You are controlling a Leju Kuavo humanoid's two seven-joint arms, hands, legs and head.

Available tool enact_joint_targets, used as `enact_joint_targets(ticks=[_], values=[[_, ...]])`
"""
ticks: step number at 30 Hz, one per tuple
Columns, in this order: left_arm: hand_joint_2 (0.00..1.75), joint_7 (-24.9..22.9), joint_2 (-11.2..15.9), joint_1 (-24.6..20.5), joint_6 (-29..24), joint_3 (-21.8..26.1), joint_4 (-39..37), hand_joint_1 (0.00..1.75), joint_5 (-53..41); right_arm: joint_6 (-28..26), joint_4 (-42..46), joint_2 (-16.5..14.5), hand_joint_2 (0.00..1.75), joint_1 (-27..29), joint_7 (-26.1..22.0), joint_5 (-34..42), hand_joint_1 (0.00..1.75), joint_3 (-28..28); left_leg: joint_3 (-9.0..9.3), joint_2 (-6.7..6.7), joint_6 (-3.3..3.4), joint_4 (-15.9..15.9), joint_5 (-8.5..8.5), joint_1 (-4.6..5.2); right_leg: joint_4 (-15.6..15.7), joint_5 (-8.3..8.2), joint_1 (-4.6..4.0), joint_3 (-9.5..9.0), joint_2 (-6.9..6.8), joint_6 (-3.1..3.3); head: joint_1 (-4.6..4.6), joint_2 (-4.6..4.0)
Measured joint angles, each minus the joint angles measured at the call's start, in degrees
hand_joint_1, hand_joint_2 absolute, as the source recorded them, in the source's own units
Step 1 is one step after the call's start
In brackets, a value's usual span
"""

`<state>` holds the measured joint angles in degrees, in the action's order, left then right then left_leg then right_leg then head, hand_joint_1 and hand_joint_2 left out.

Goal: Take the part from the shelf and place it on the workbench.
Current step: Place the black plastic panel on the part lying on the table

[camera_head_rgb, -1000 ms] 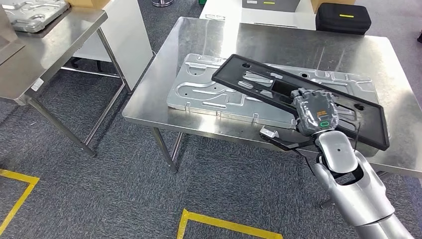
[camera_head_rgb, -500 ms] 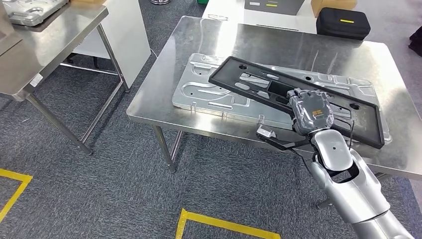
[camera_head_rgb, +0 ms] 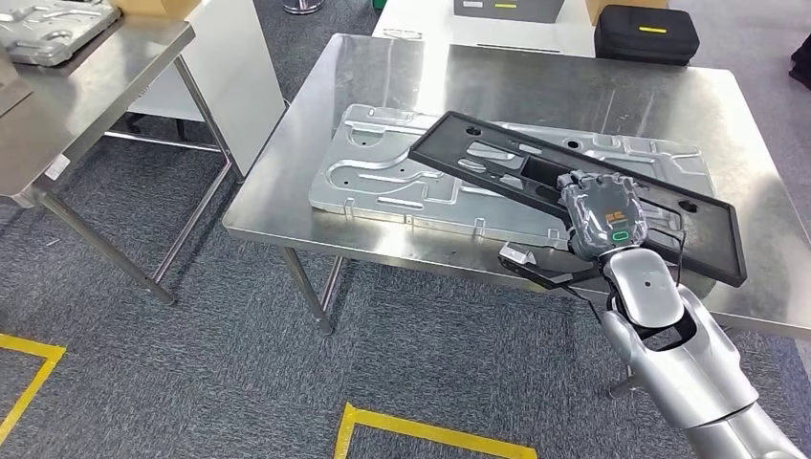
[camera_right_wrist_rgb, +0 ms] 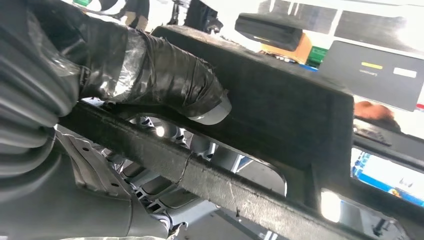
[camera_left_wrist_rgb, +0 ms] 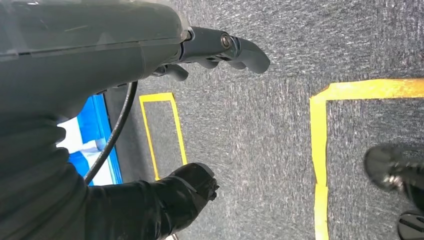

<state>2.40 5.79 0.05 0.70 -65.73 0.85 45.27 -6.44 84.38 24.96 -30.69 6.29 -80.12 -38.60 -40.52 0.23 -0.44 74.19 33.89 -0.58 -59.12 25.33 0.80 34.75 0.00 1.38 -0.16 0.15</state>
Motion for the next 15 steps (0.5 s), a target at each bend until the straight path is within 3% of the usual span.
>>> enact_joint_targets(ticks=[1,2,5,7,10,12,15], values=[[1.75,0.0,0.0,0.01,0.0,-0.01,0.0,0.0,0.0,0.01,0.0,0.01,1.75,0.07,0.0,0.01,1.75,0.0,-0.57,0.0,0.02,0.95,-0.28,0.0,-0.03,0.01,-0.08,0.0,0.07,0.03,0.01,0.0],[1.75,0.0,0.0,0.02,0.0,-0.01,0.0,0.0,0.0,0.01,0.0,0.01,1.75,0.12,0.0,0.01,1.75,0.0,0.04,0.0,0.15,-0.55,-1.7,0.0,-0.09,0.04,-0.15,-0.03,0.16,0.02,0.0,0.0],[1.75,0.01,0.05,0.01,0.0,-0.01,-0.03,0.0,0.01,0.0,0.01,0.04,1.75,0.07,0.01,0.01,1.75,0.0,5.31,-0.14,0.93,-11.91,-6.98,0.13,-0.41,0.23,-0.4,-0.02,0.4,-0.23,0.01,0.0],[1.75,0.03,0.1,-0.02,0.0,-0.01,-0.07,0.0,0.05,0.01,0.01,0.1,1.75,0.05,0.01,0.01,1.75,0.0,6.78,-0.21,1.27,-15.14,-7.59,0.35,-0.56,0.28,-0.51,0.15,0.46,-0.68,0.04,0.0],[1.75,0.04,0.1,-0.02,0.0,-0.01,-0.08,0.0,0.21,0.01,0.02,0.27,1.75,0.14,0.02,0.03,1.75,0.0,7.01,-0.09,1.89,-15.82,-8.08,0.22,-0.85,0.55,-0.38,0.3,0.42,-1.61,0.05,0.0],[1.75,0.05,0.09,-0.02,0.0,-0.01,-0.09,0.0,0.32,0.02,0.03,0.6,1.75,0.17,0.05,0.05,1.75,0.0,7.23,0.06,2.49,-16.41,-8.49,-0.06,-4.24,2.87,-0.24,1.73,0.34,-2.21,0.08,0.0],[1.75,0.11,0.09,-0.01,0.0,-0.01,-0.09,0.0,0.43,0.08,0.01,1.03,1.75,0.62,0.13,0.07,1.75,0.0,7.2,0.08,2.73,-16.41,-8.52,-0.04,-14.1,7.5,0.09,6.3,0.28,-2.87,0.1,0.0]])
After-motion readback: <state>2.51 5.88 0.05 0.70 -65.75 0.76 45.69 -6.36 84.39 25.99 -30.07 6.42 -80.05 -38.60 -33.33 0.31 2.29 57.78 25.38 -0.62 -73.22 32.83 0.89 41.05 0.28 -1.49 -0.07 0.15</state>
